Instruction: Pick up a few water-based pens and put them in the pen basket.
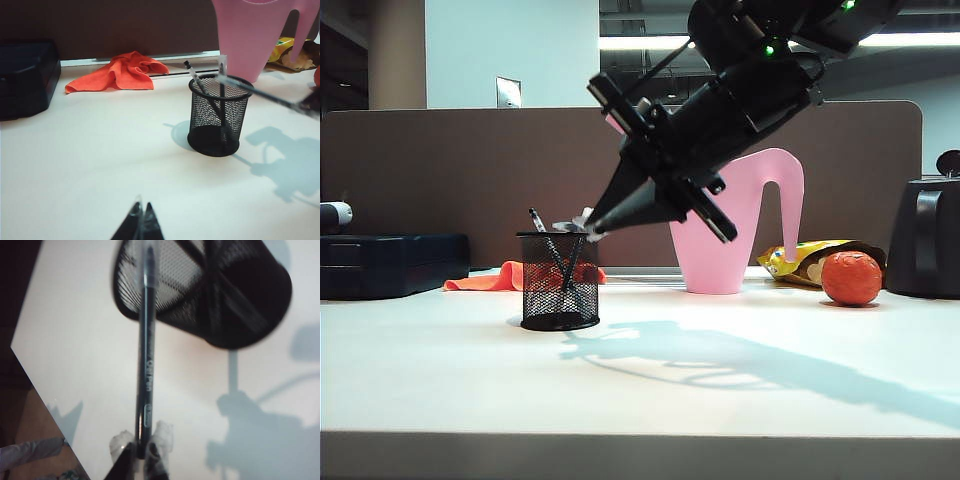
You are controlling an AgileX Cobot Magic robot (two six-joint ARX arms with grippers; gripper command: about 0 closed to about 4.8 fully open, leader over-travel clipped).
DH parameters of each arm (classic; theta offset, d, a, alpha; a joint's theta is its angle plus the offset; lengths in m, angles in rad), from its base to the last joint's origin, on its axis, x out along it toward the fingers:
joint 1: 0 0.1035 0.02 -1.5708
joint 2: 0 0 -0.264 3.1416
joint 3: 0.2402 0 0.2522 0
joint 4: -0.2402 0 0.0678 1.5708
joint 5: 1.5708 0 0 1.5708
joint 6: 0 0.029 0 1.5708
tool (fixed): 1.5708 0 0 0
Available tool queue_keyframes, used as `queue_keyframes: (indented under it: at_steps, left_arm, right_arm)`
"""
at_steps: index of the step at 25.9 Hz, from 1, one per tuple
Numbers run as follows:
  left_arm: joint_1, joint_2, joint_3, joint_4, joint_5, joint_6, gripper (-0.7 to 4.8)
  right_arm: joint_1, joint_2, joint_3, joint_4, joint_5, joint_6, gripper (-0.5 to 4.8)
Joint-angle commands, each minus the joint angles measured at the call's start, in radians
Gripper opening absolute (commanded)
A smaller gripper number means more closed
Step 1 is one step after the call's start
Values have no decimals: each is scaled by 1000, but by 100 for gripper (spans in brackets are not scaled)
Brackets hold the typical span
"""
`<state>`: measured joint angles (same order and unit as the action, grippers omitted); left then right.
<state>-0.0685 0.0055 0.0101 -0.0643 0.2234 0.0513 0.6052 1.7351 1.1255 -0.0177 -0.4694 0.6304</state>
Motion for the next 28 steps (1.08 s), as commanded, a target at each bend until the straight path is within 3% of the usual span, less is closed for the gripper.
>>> queue_keyframes:
  at_steps: [1,9,17,28]
  left_arm:
    - [1,1,2,13,1,-3,-4]
    - [1,1,2,13,1,-3,-4]
    - [1,1,2,13,1,-3,-4]
    - [1,1,2,13,1,-3,-4]
  right_arm:
    - [1,-8,4,-23,-18,34,-9]
    - [0,-35,7,-13,-72,94,-9]
    - [-30,-68,30,49,-110,262,-9]
    - [-51,-63,44,33,-173,394,-9]
